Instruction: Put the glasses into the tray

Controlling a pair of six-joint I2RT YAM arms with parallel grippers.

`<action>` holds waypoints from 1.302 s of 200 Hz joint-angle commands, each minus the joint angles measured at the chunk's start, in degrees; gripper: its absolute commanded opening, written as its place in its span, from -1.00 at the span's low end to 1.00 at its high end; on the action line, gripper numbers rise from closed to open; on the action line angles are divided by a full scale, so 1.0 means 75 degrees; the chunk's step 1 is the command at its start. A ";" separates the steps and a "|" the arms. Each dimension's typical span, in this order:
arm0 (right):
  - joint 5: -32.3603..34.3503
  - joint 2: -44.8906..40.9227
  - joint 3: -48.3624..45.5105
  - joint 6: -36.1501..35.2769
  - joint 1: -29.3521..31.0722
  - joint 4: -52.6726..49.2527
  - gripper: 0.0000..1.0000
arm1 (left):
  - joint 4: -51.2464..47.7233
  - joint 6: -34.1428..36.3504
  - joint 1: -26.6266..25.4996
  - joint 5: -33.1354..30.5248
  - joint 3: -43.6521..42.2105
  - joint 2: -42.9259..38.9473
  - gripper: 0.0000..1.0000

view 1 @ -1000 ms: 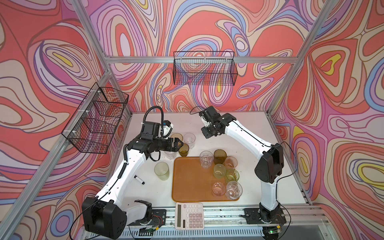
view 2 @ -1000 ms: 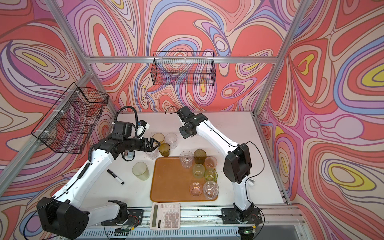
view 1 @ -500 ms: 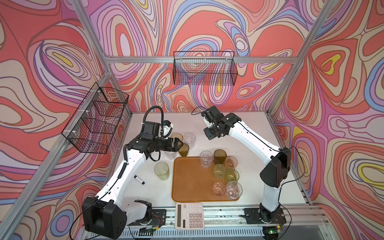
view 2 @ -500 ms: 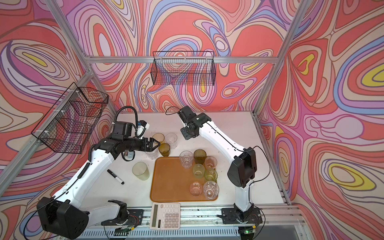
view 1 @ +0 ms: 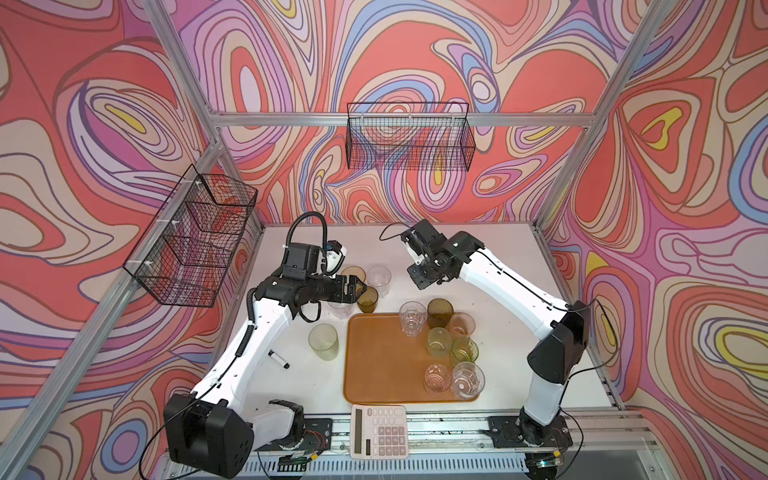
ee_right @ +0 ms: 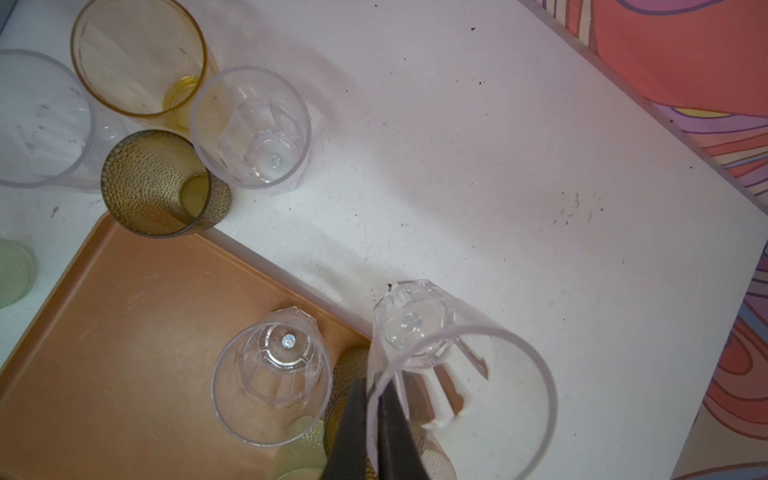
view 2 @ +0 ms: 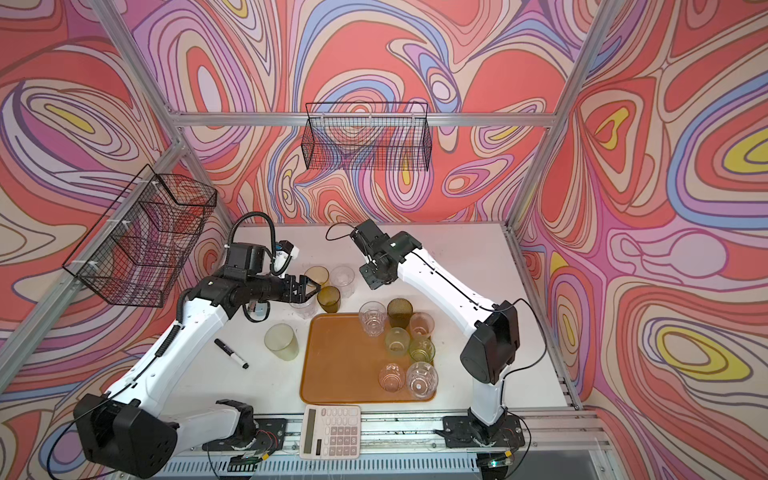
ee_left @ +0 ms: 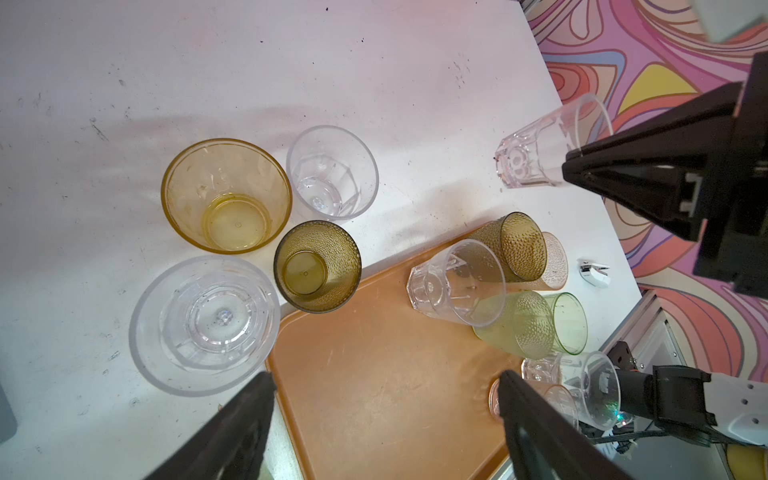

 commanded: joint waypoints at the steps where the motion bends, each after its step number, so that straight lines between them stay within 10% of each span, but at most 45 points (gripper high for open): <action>1: 0.0204 -0.0413 -0.0139 0.0048 0.0152 -0.0169 -1.00 | -0.0084 0.0129 -0.0043 0.0022 0.0028 -0.0058 0.74; 260: -0.1102 -0.1440 -0.1440 0.0599 0.2313 -0.0919 -1.00 | -0.0086 0.0123 -0.0043 0.0026 0.0029 -0.0098 0.74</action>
